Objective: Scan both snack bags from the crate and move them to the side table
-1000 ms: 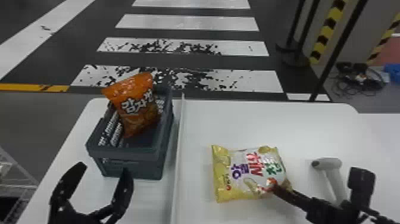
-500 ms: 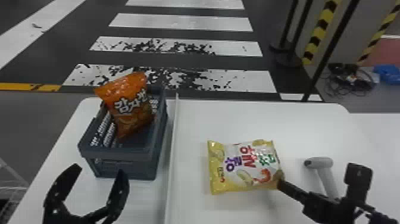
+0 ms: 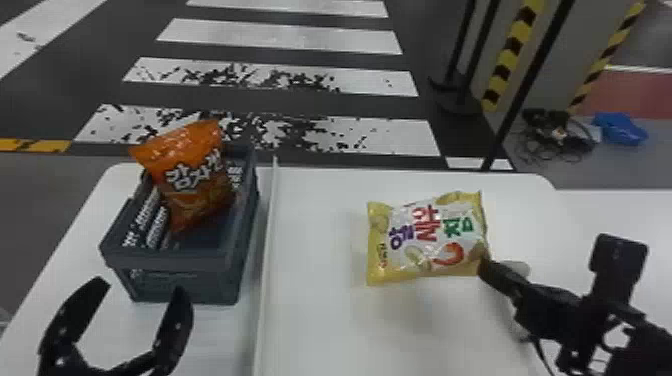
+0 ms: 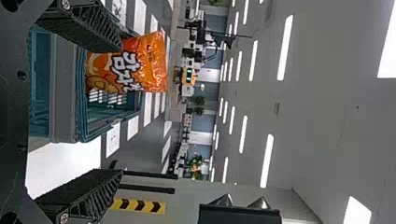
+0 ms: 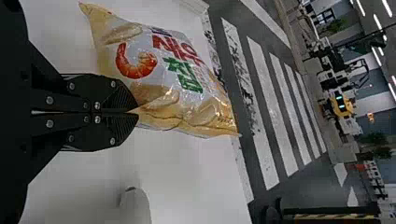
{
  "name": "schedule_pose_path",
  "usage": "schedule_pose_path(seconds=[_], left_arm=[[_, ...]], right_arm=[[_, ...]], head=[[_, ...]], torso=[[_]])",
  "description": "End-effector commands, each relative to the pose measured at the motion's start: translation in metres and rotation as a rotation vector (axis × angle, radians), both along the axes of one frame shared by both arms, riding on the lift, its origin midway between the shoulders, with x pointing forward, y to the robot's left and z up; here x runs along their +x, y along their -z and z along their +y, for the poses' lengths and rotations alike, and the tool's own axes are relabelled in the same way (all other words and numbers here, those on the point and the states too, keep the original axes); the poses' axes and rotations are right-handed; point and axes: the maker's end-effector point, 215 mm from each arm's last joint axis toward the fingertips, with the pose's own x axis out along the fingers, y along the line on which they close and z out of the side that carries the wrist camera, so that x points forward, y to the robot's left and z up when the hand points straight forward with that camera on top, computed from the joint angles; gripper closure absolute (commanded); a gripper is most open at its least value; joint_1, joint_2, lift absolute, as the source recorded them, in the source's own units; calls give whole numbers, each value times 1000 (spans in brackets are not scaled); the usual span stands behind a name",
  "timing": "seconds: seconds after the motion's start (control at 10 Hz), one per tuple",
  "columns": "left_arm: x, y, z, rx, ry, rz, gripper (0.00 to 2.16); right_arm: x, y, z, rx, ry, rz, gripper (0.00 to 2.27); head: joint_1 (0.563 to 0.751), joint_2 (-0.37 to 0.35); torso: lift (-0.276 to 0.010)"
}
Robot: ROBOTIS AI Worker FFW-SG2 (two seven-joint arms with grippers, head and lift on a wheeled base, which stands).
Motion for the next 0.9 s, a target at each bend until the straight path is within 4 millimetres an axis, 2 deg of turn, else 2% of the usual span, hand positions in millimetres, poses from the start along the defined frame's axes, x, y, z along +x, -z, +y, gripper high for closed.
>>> schedule_pose_path(seconds=[0.0, 0.2, 0.4, 0.6, 0.8], left_arm=[[1, -1, -2, -1, 5, -2, 80], [0, -1, -3, -1, 9, -3, 80], [0, -1, -3, 2, 11, -3, 80], [0, 0, -5, 0, 15, -1, 80], [0, 2, -4, -1, 12, 4, 80]], right_arm=[[4, -26, -8, -90, 8, -49, 2256], [7, -47, -33, -293, 49, -90, 2256], [6, -58, -47, -589, 87, -113, 2256], [3, -69, -37, -808, 82, -149, 2256], [-1, -90, -4, -1085, 39, -245, 2256]], head=[[695, -103], [695, -125], [695, -164], [695, -178], [695, -164]], torso=[[-99], [-99], [-99], [-99], [-99]])
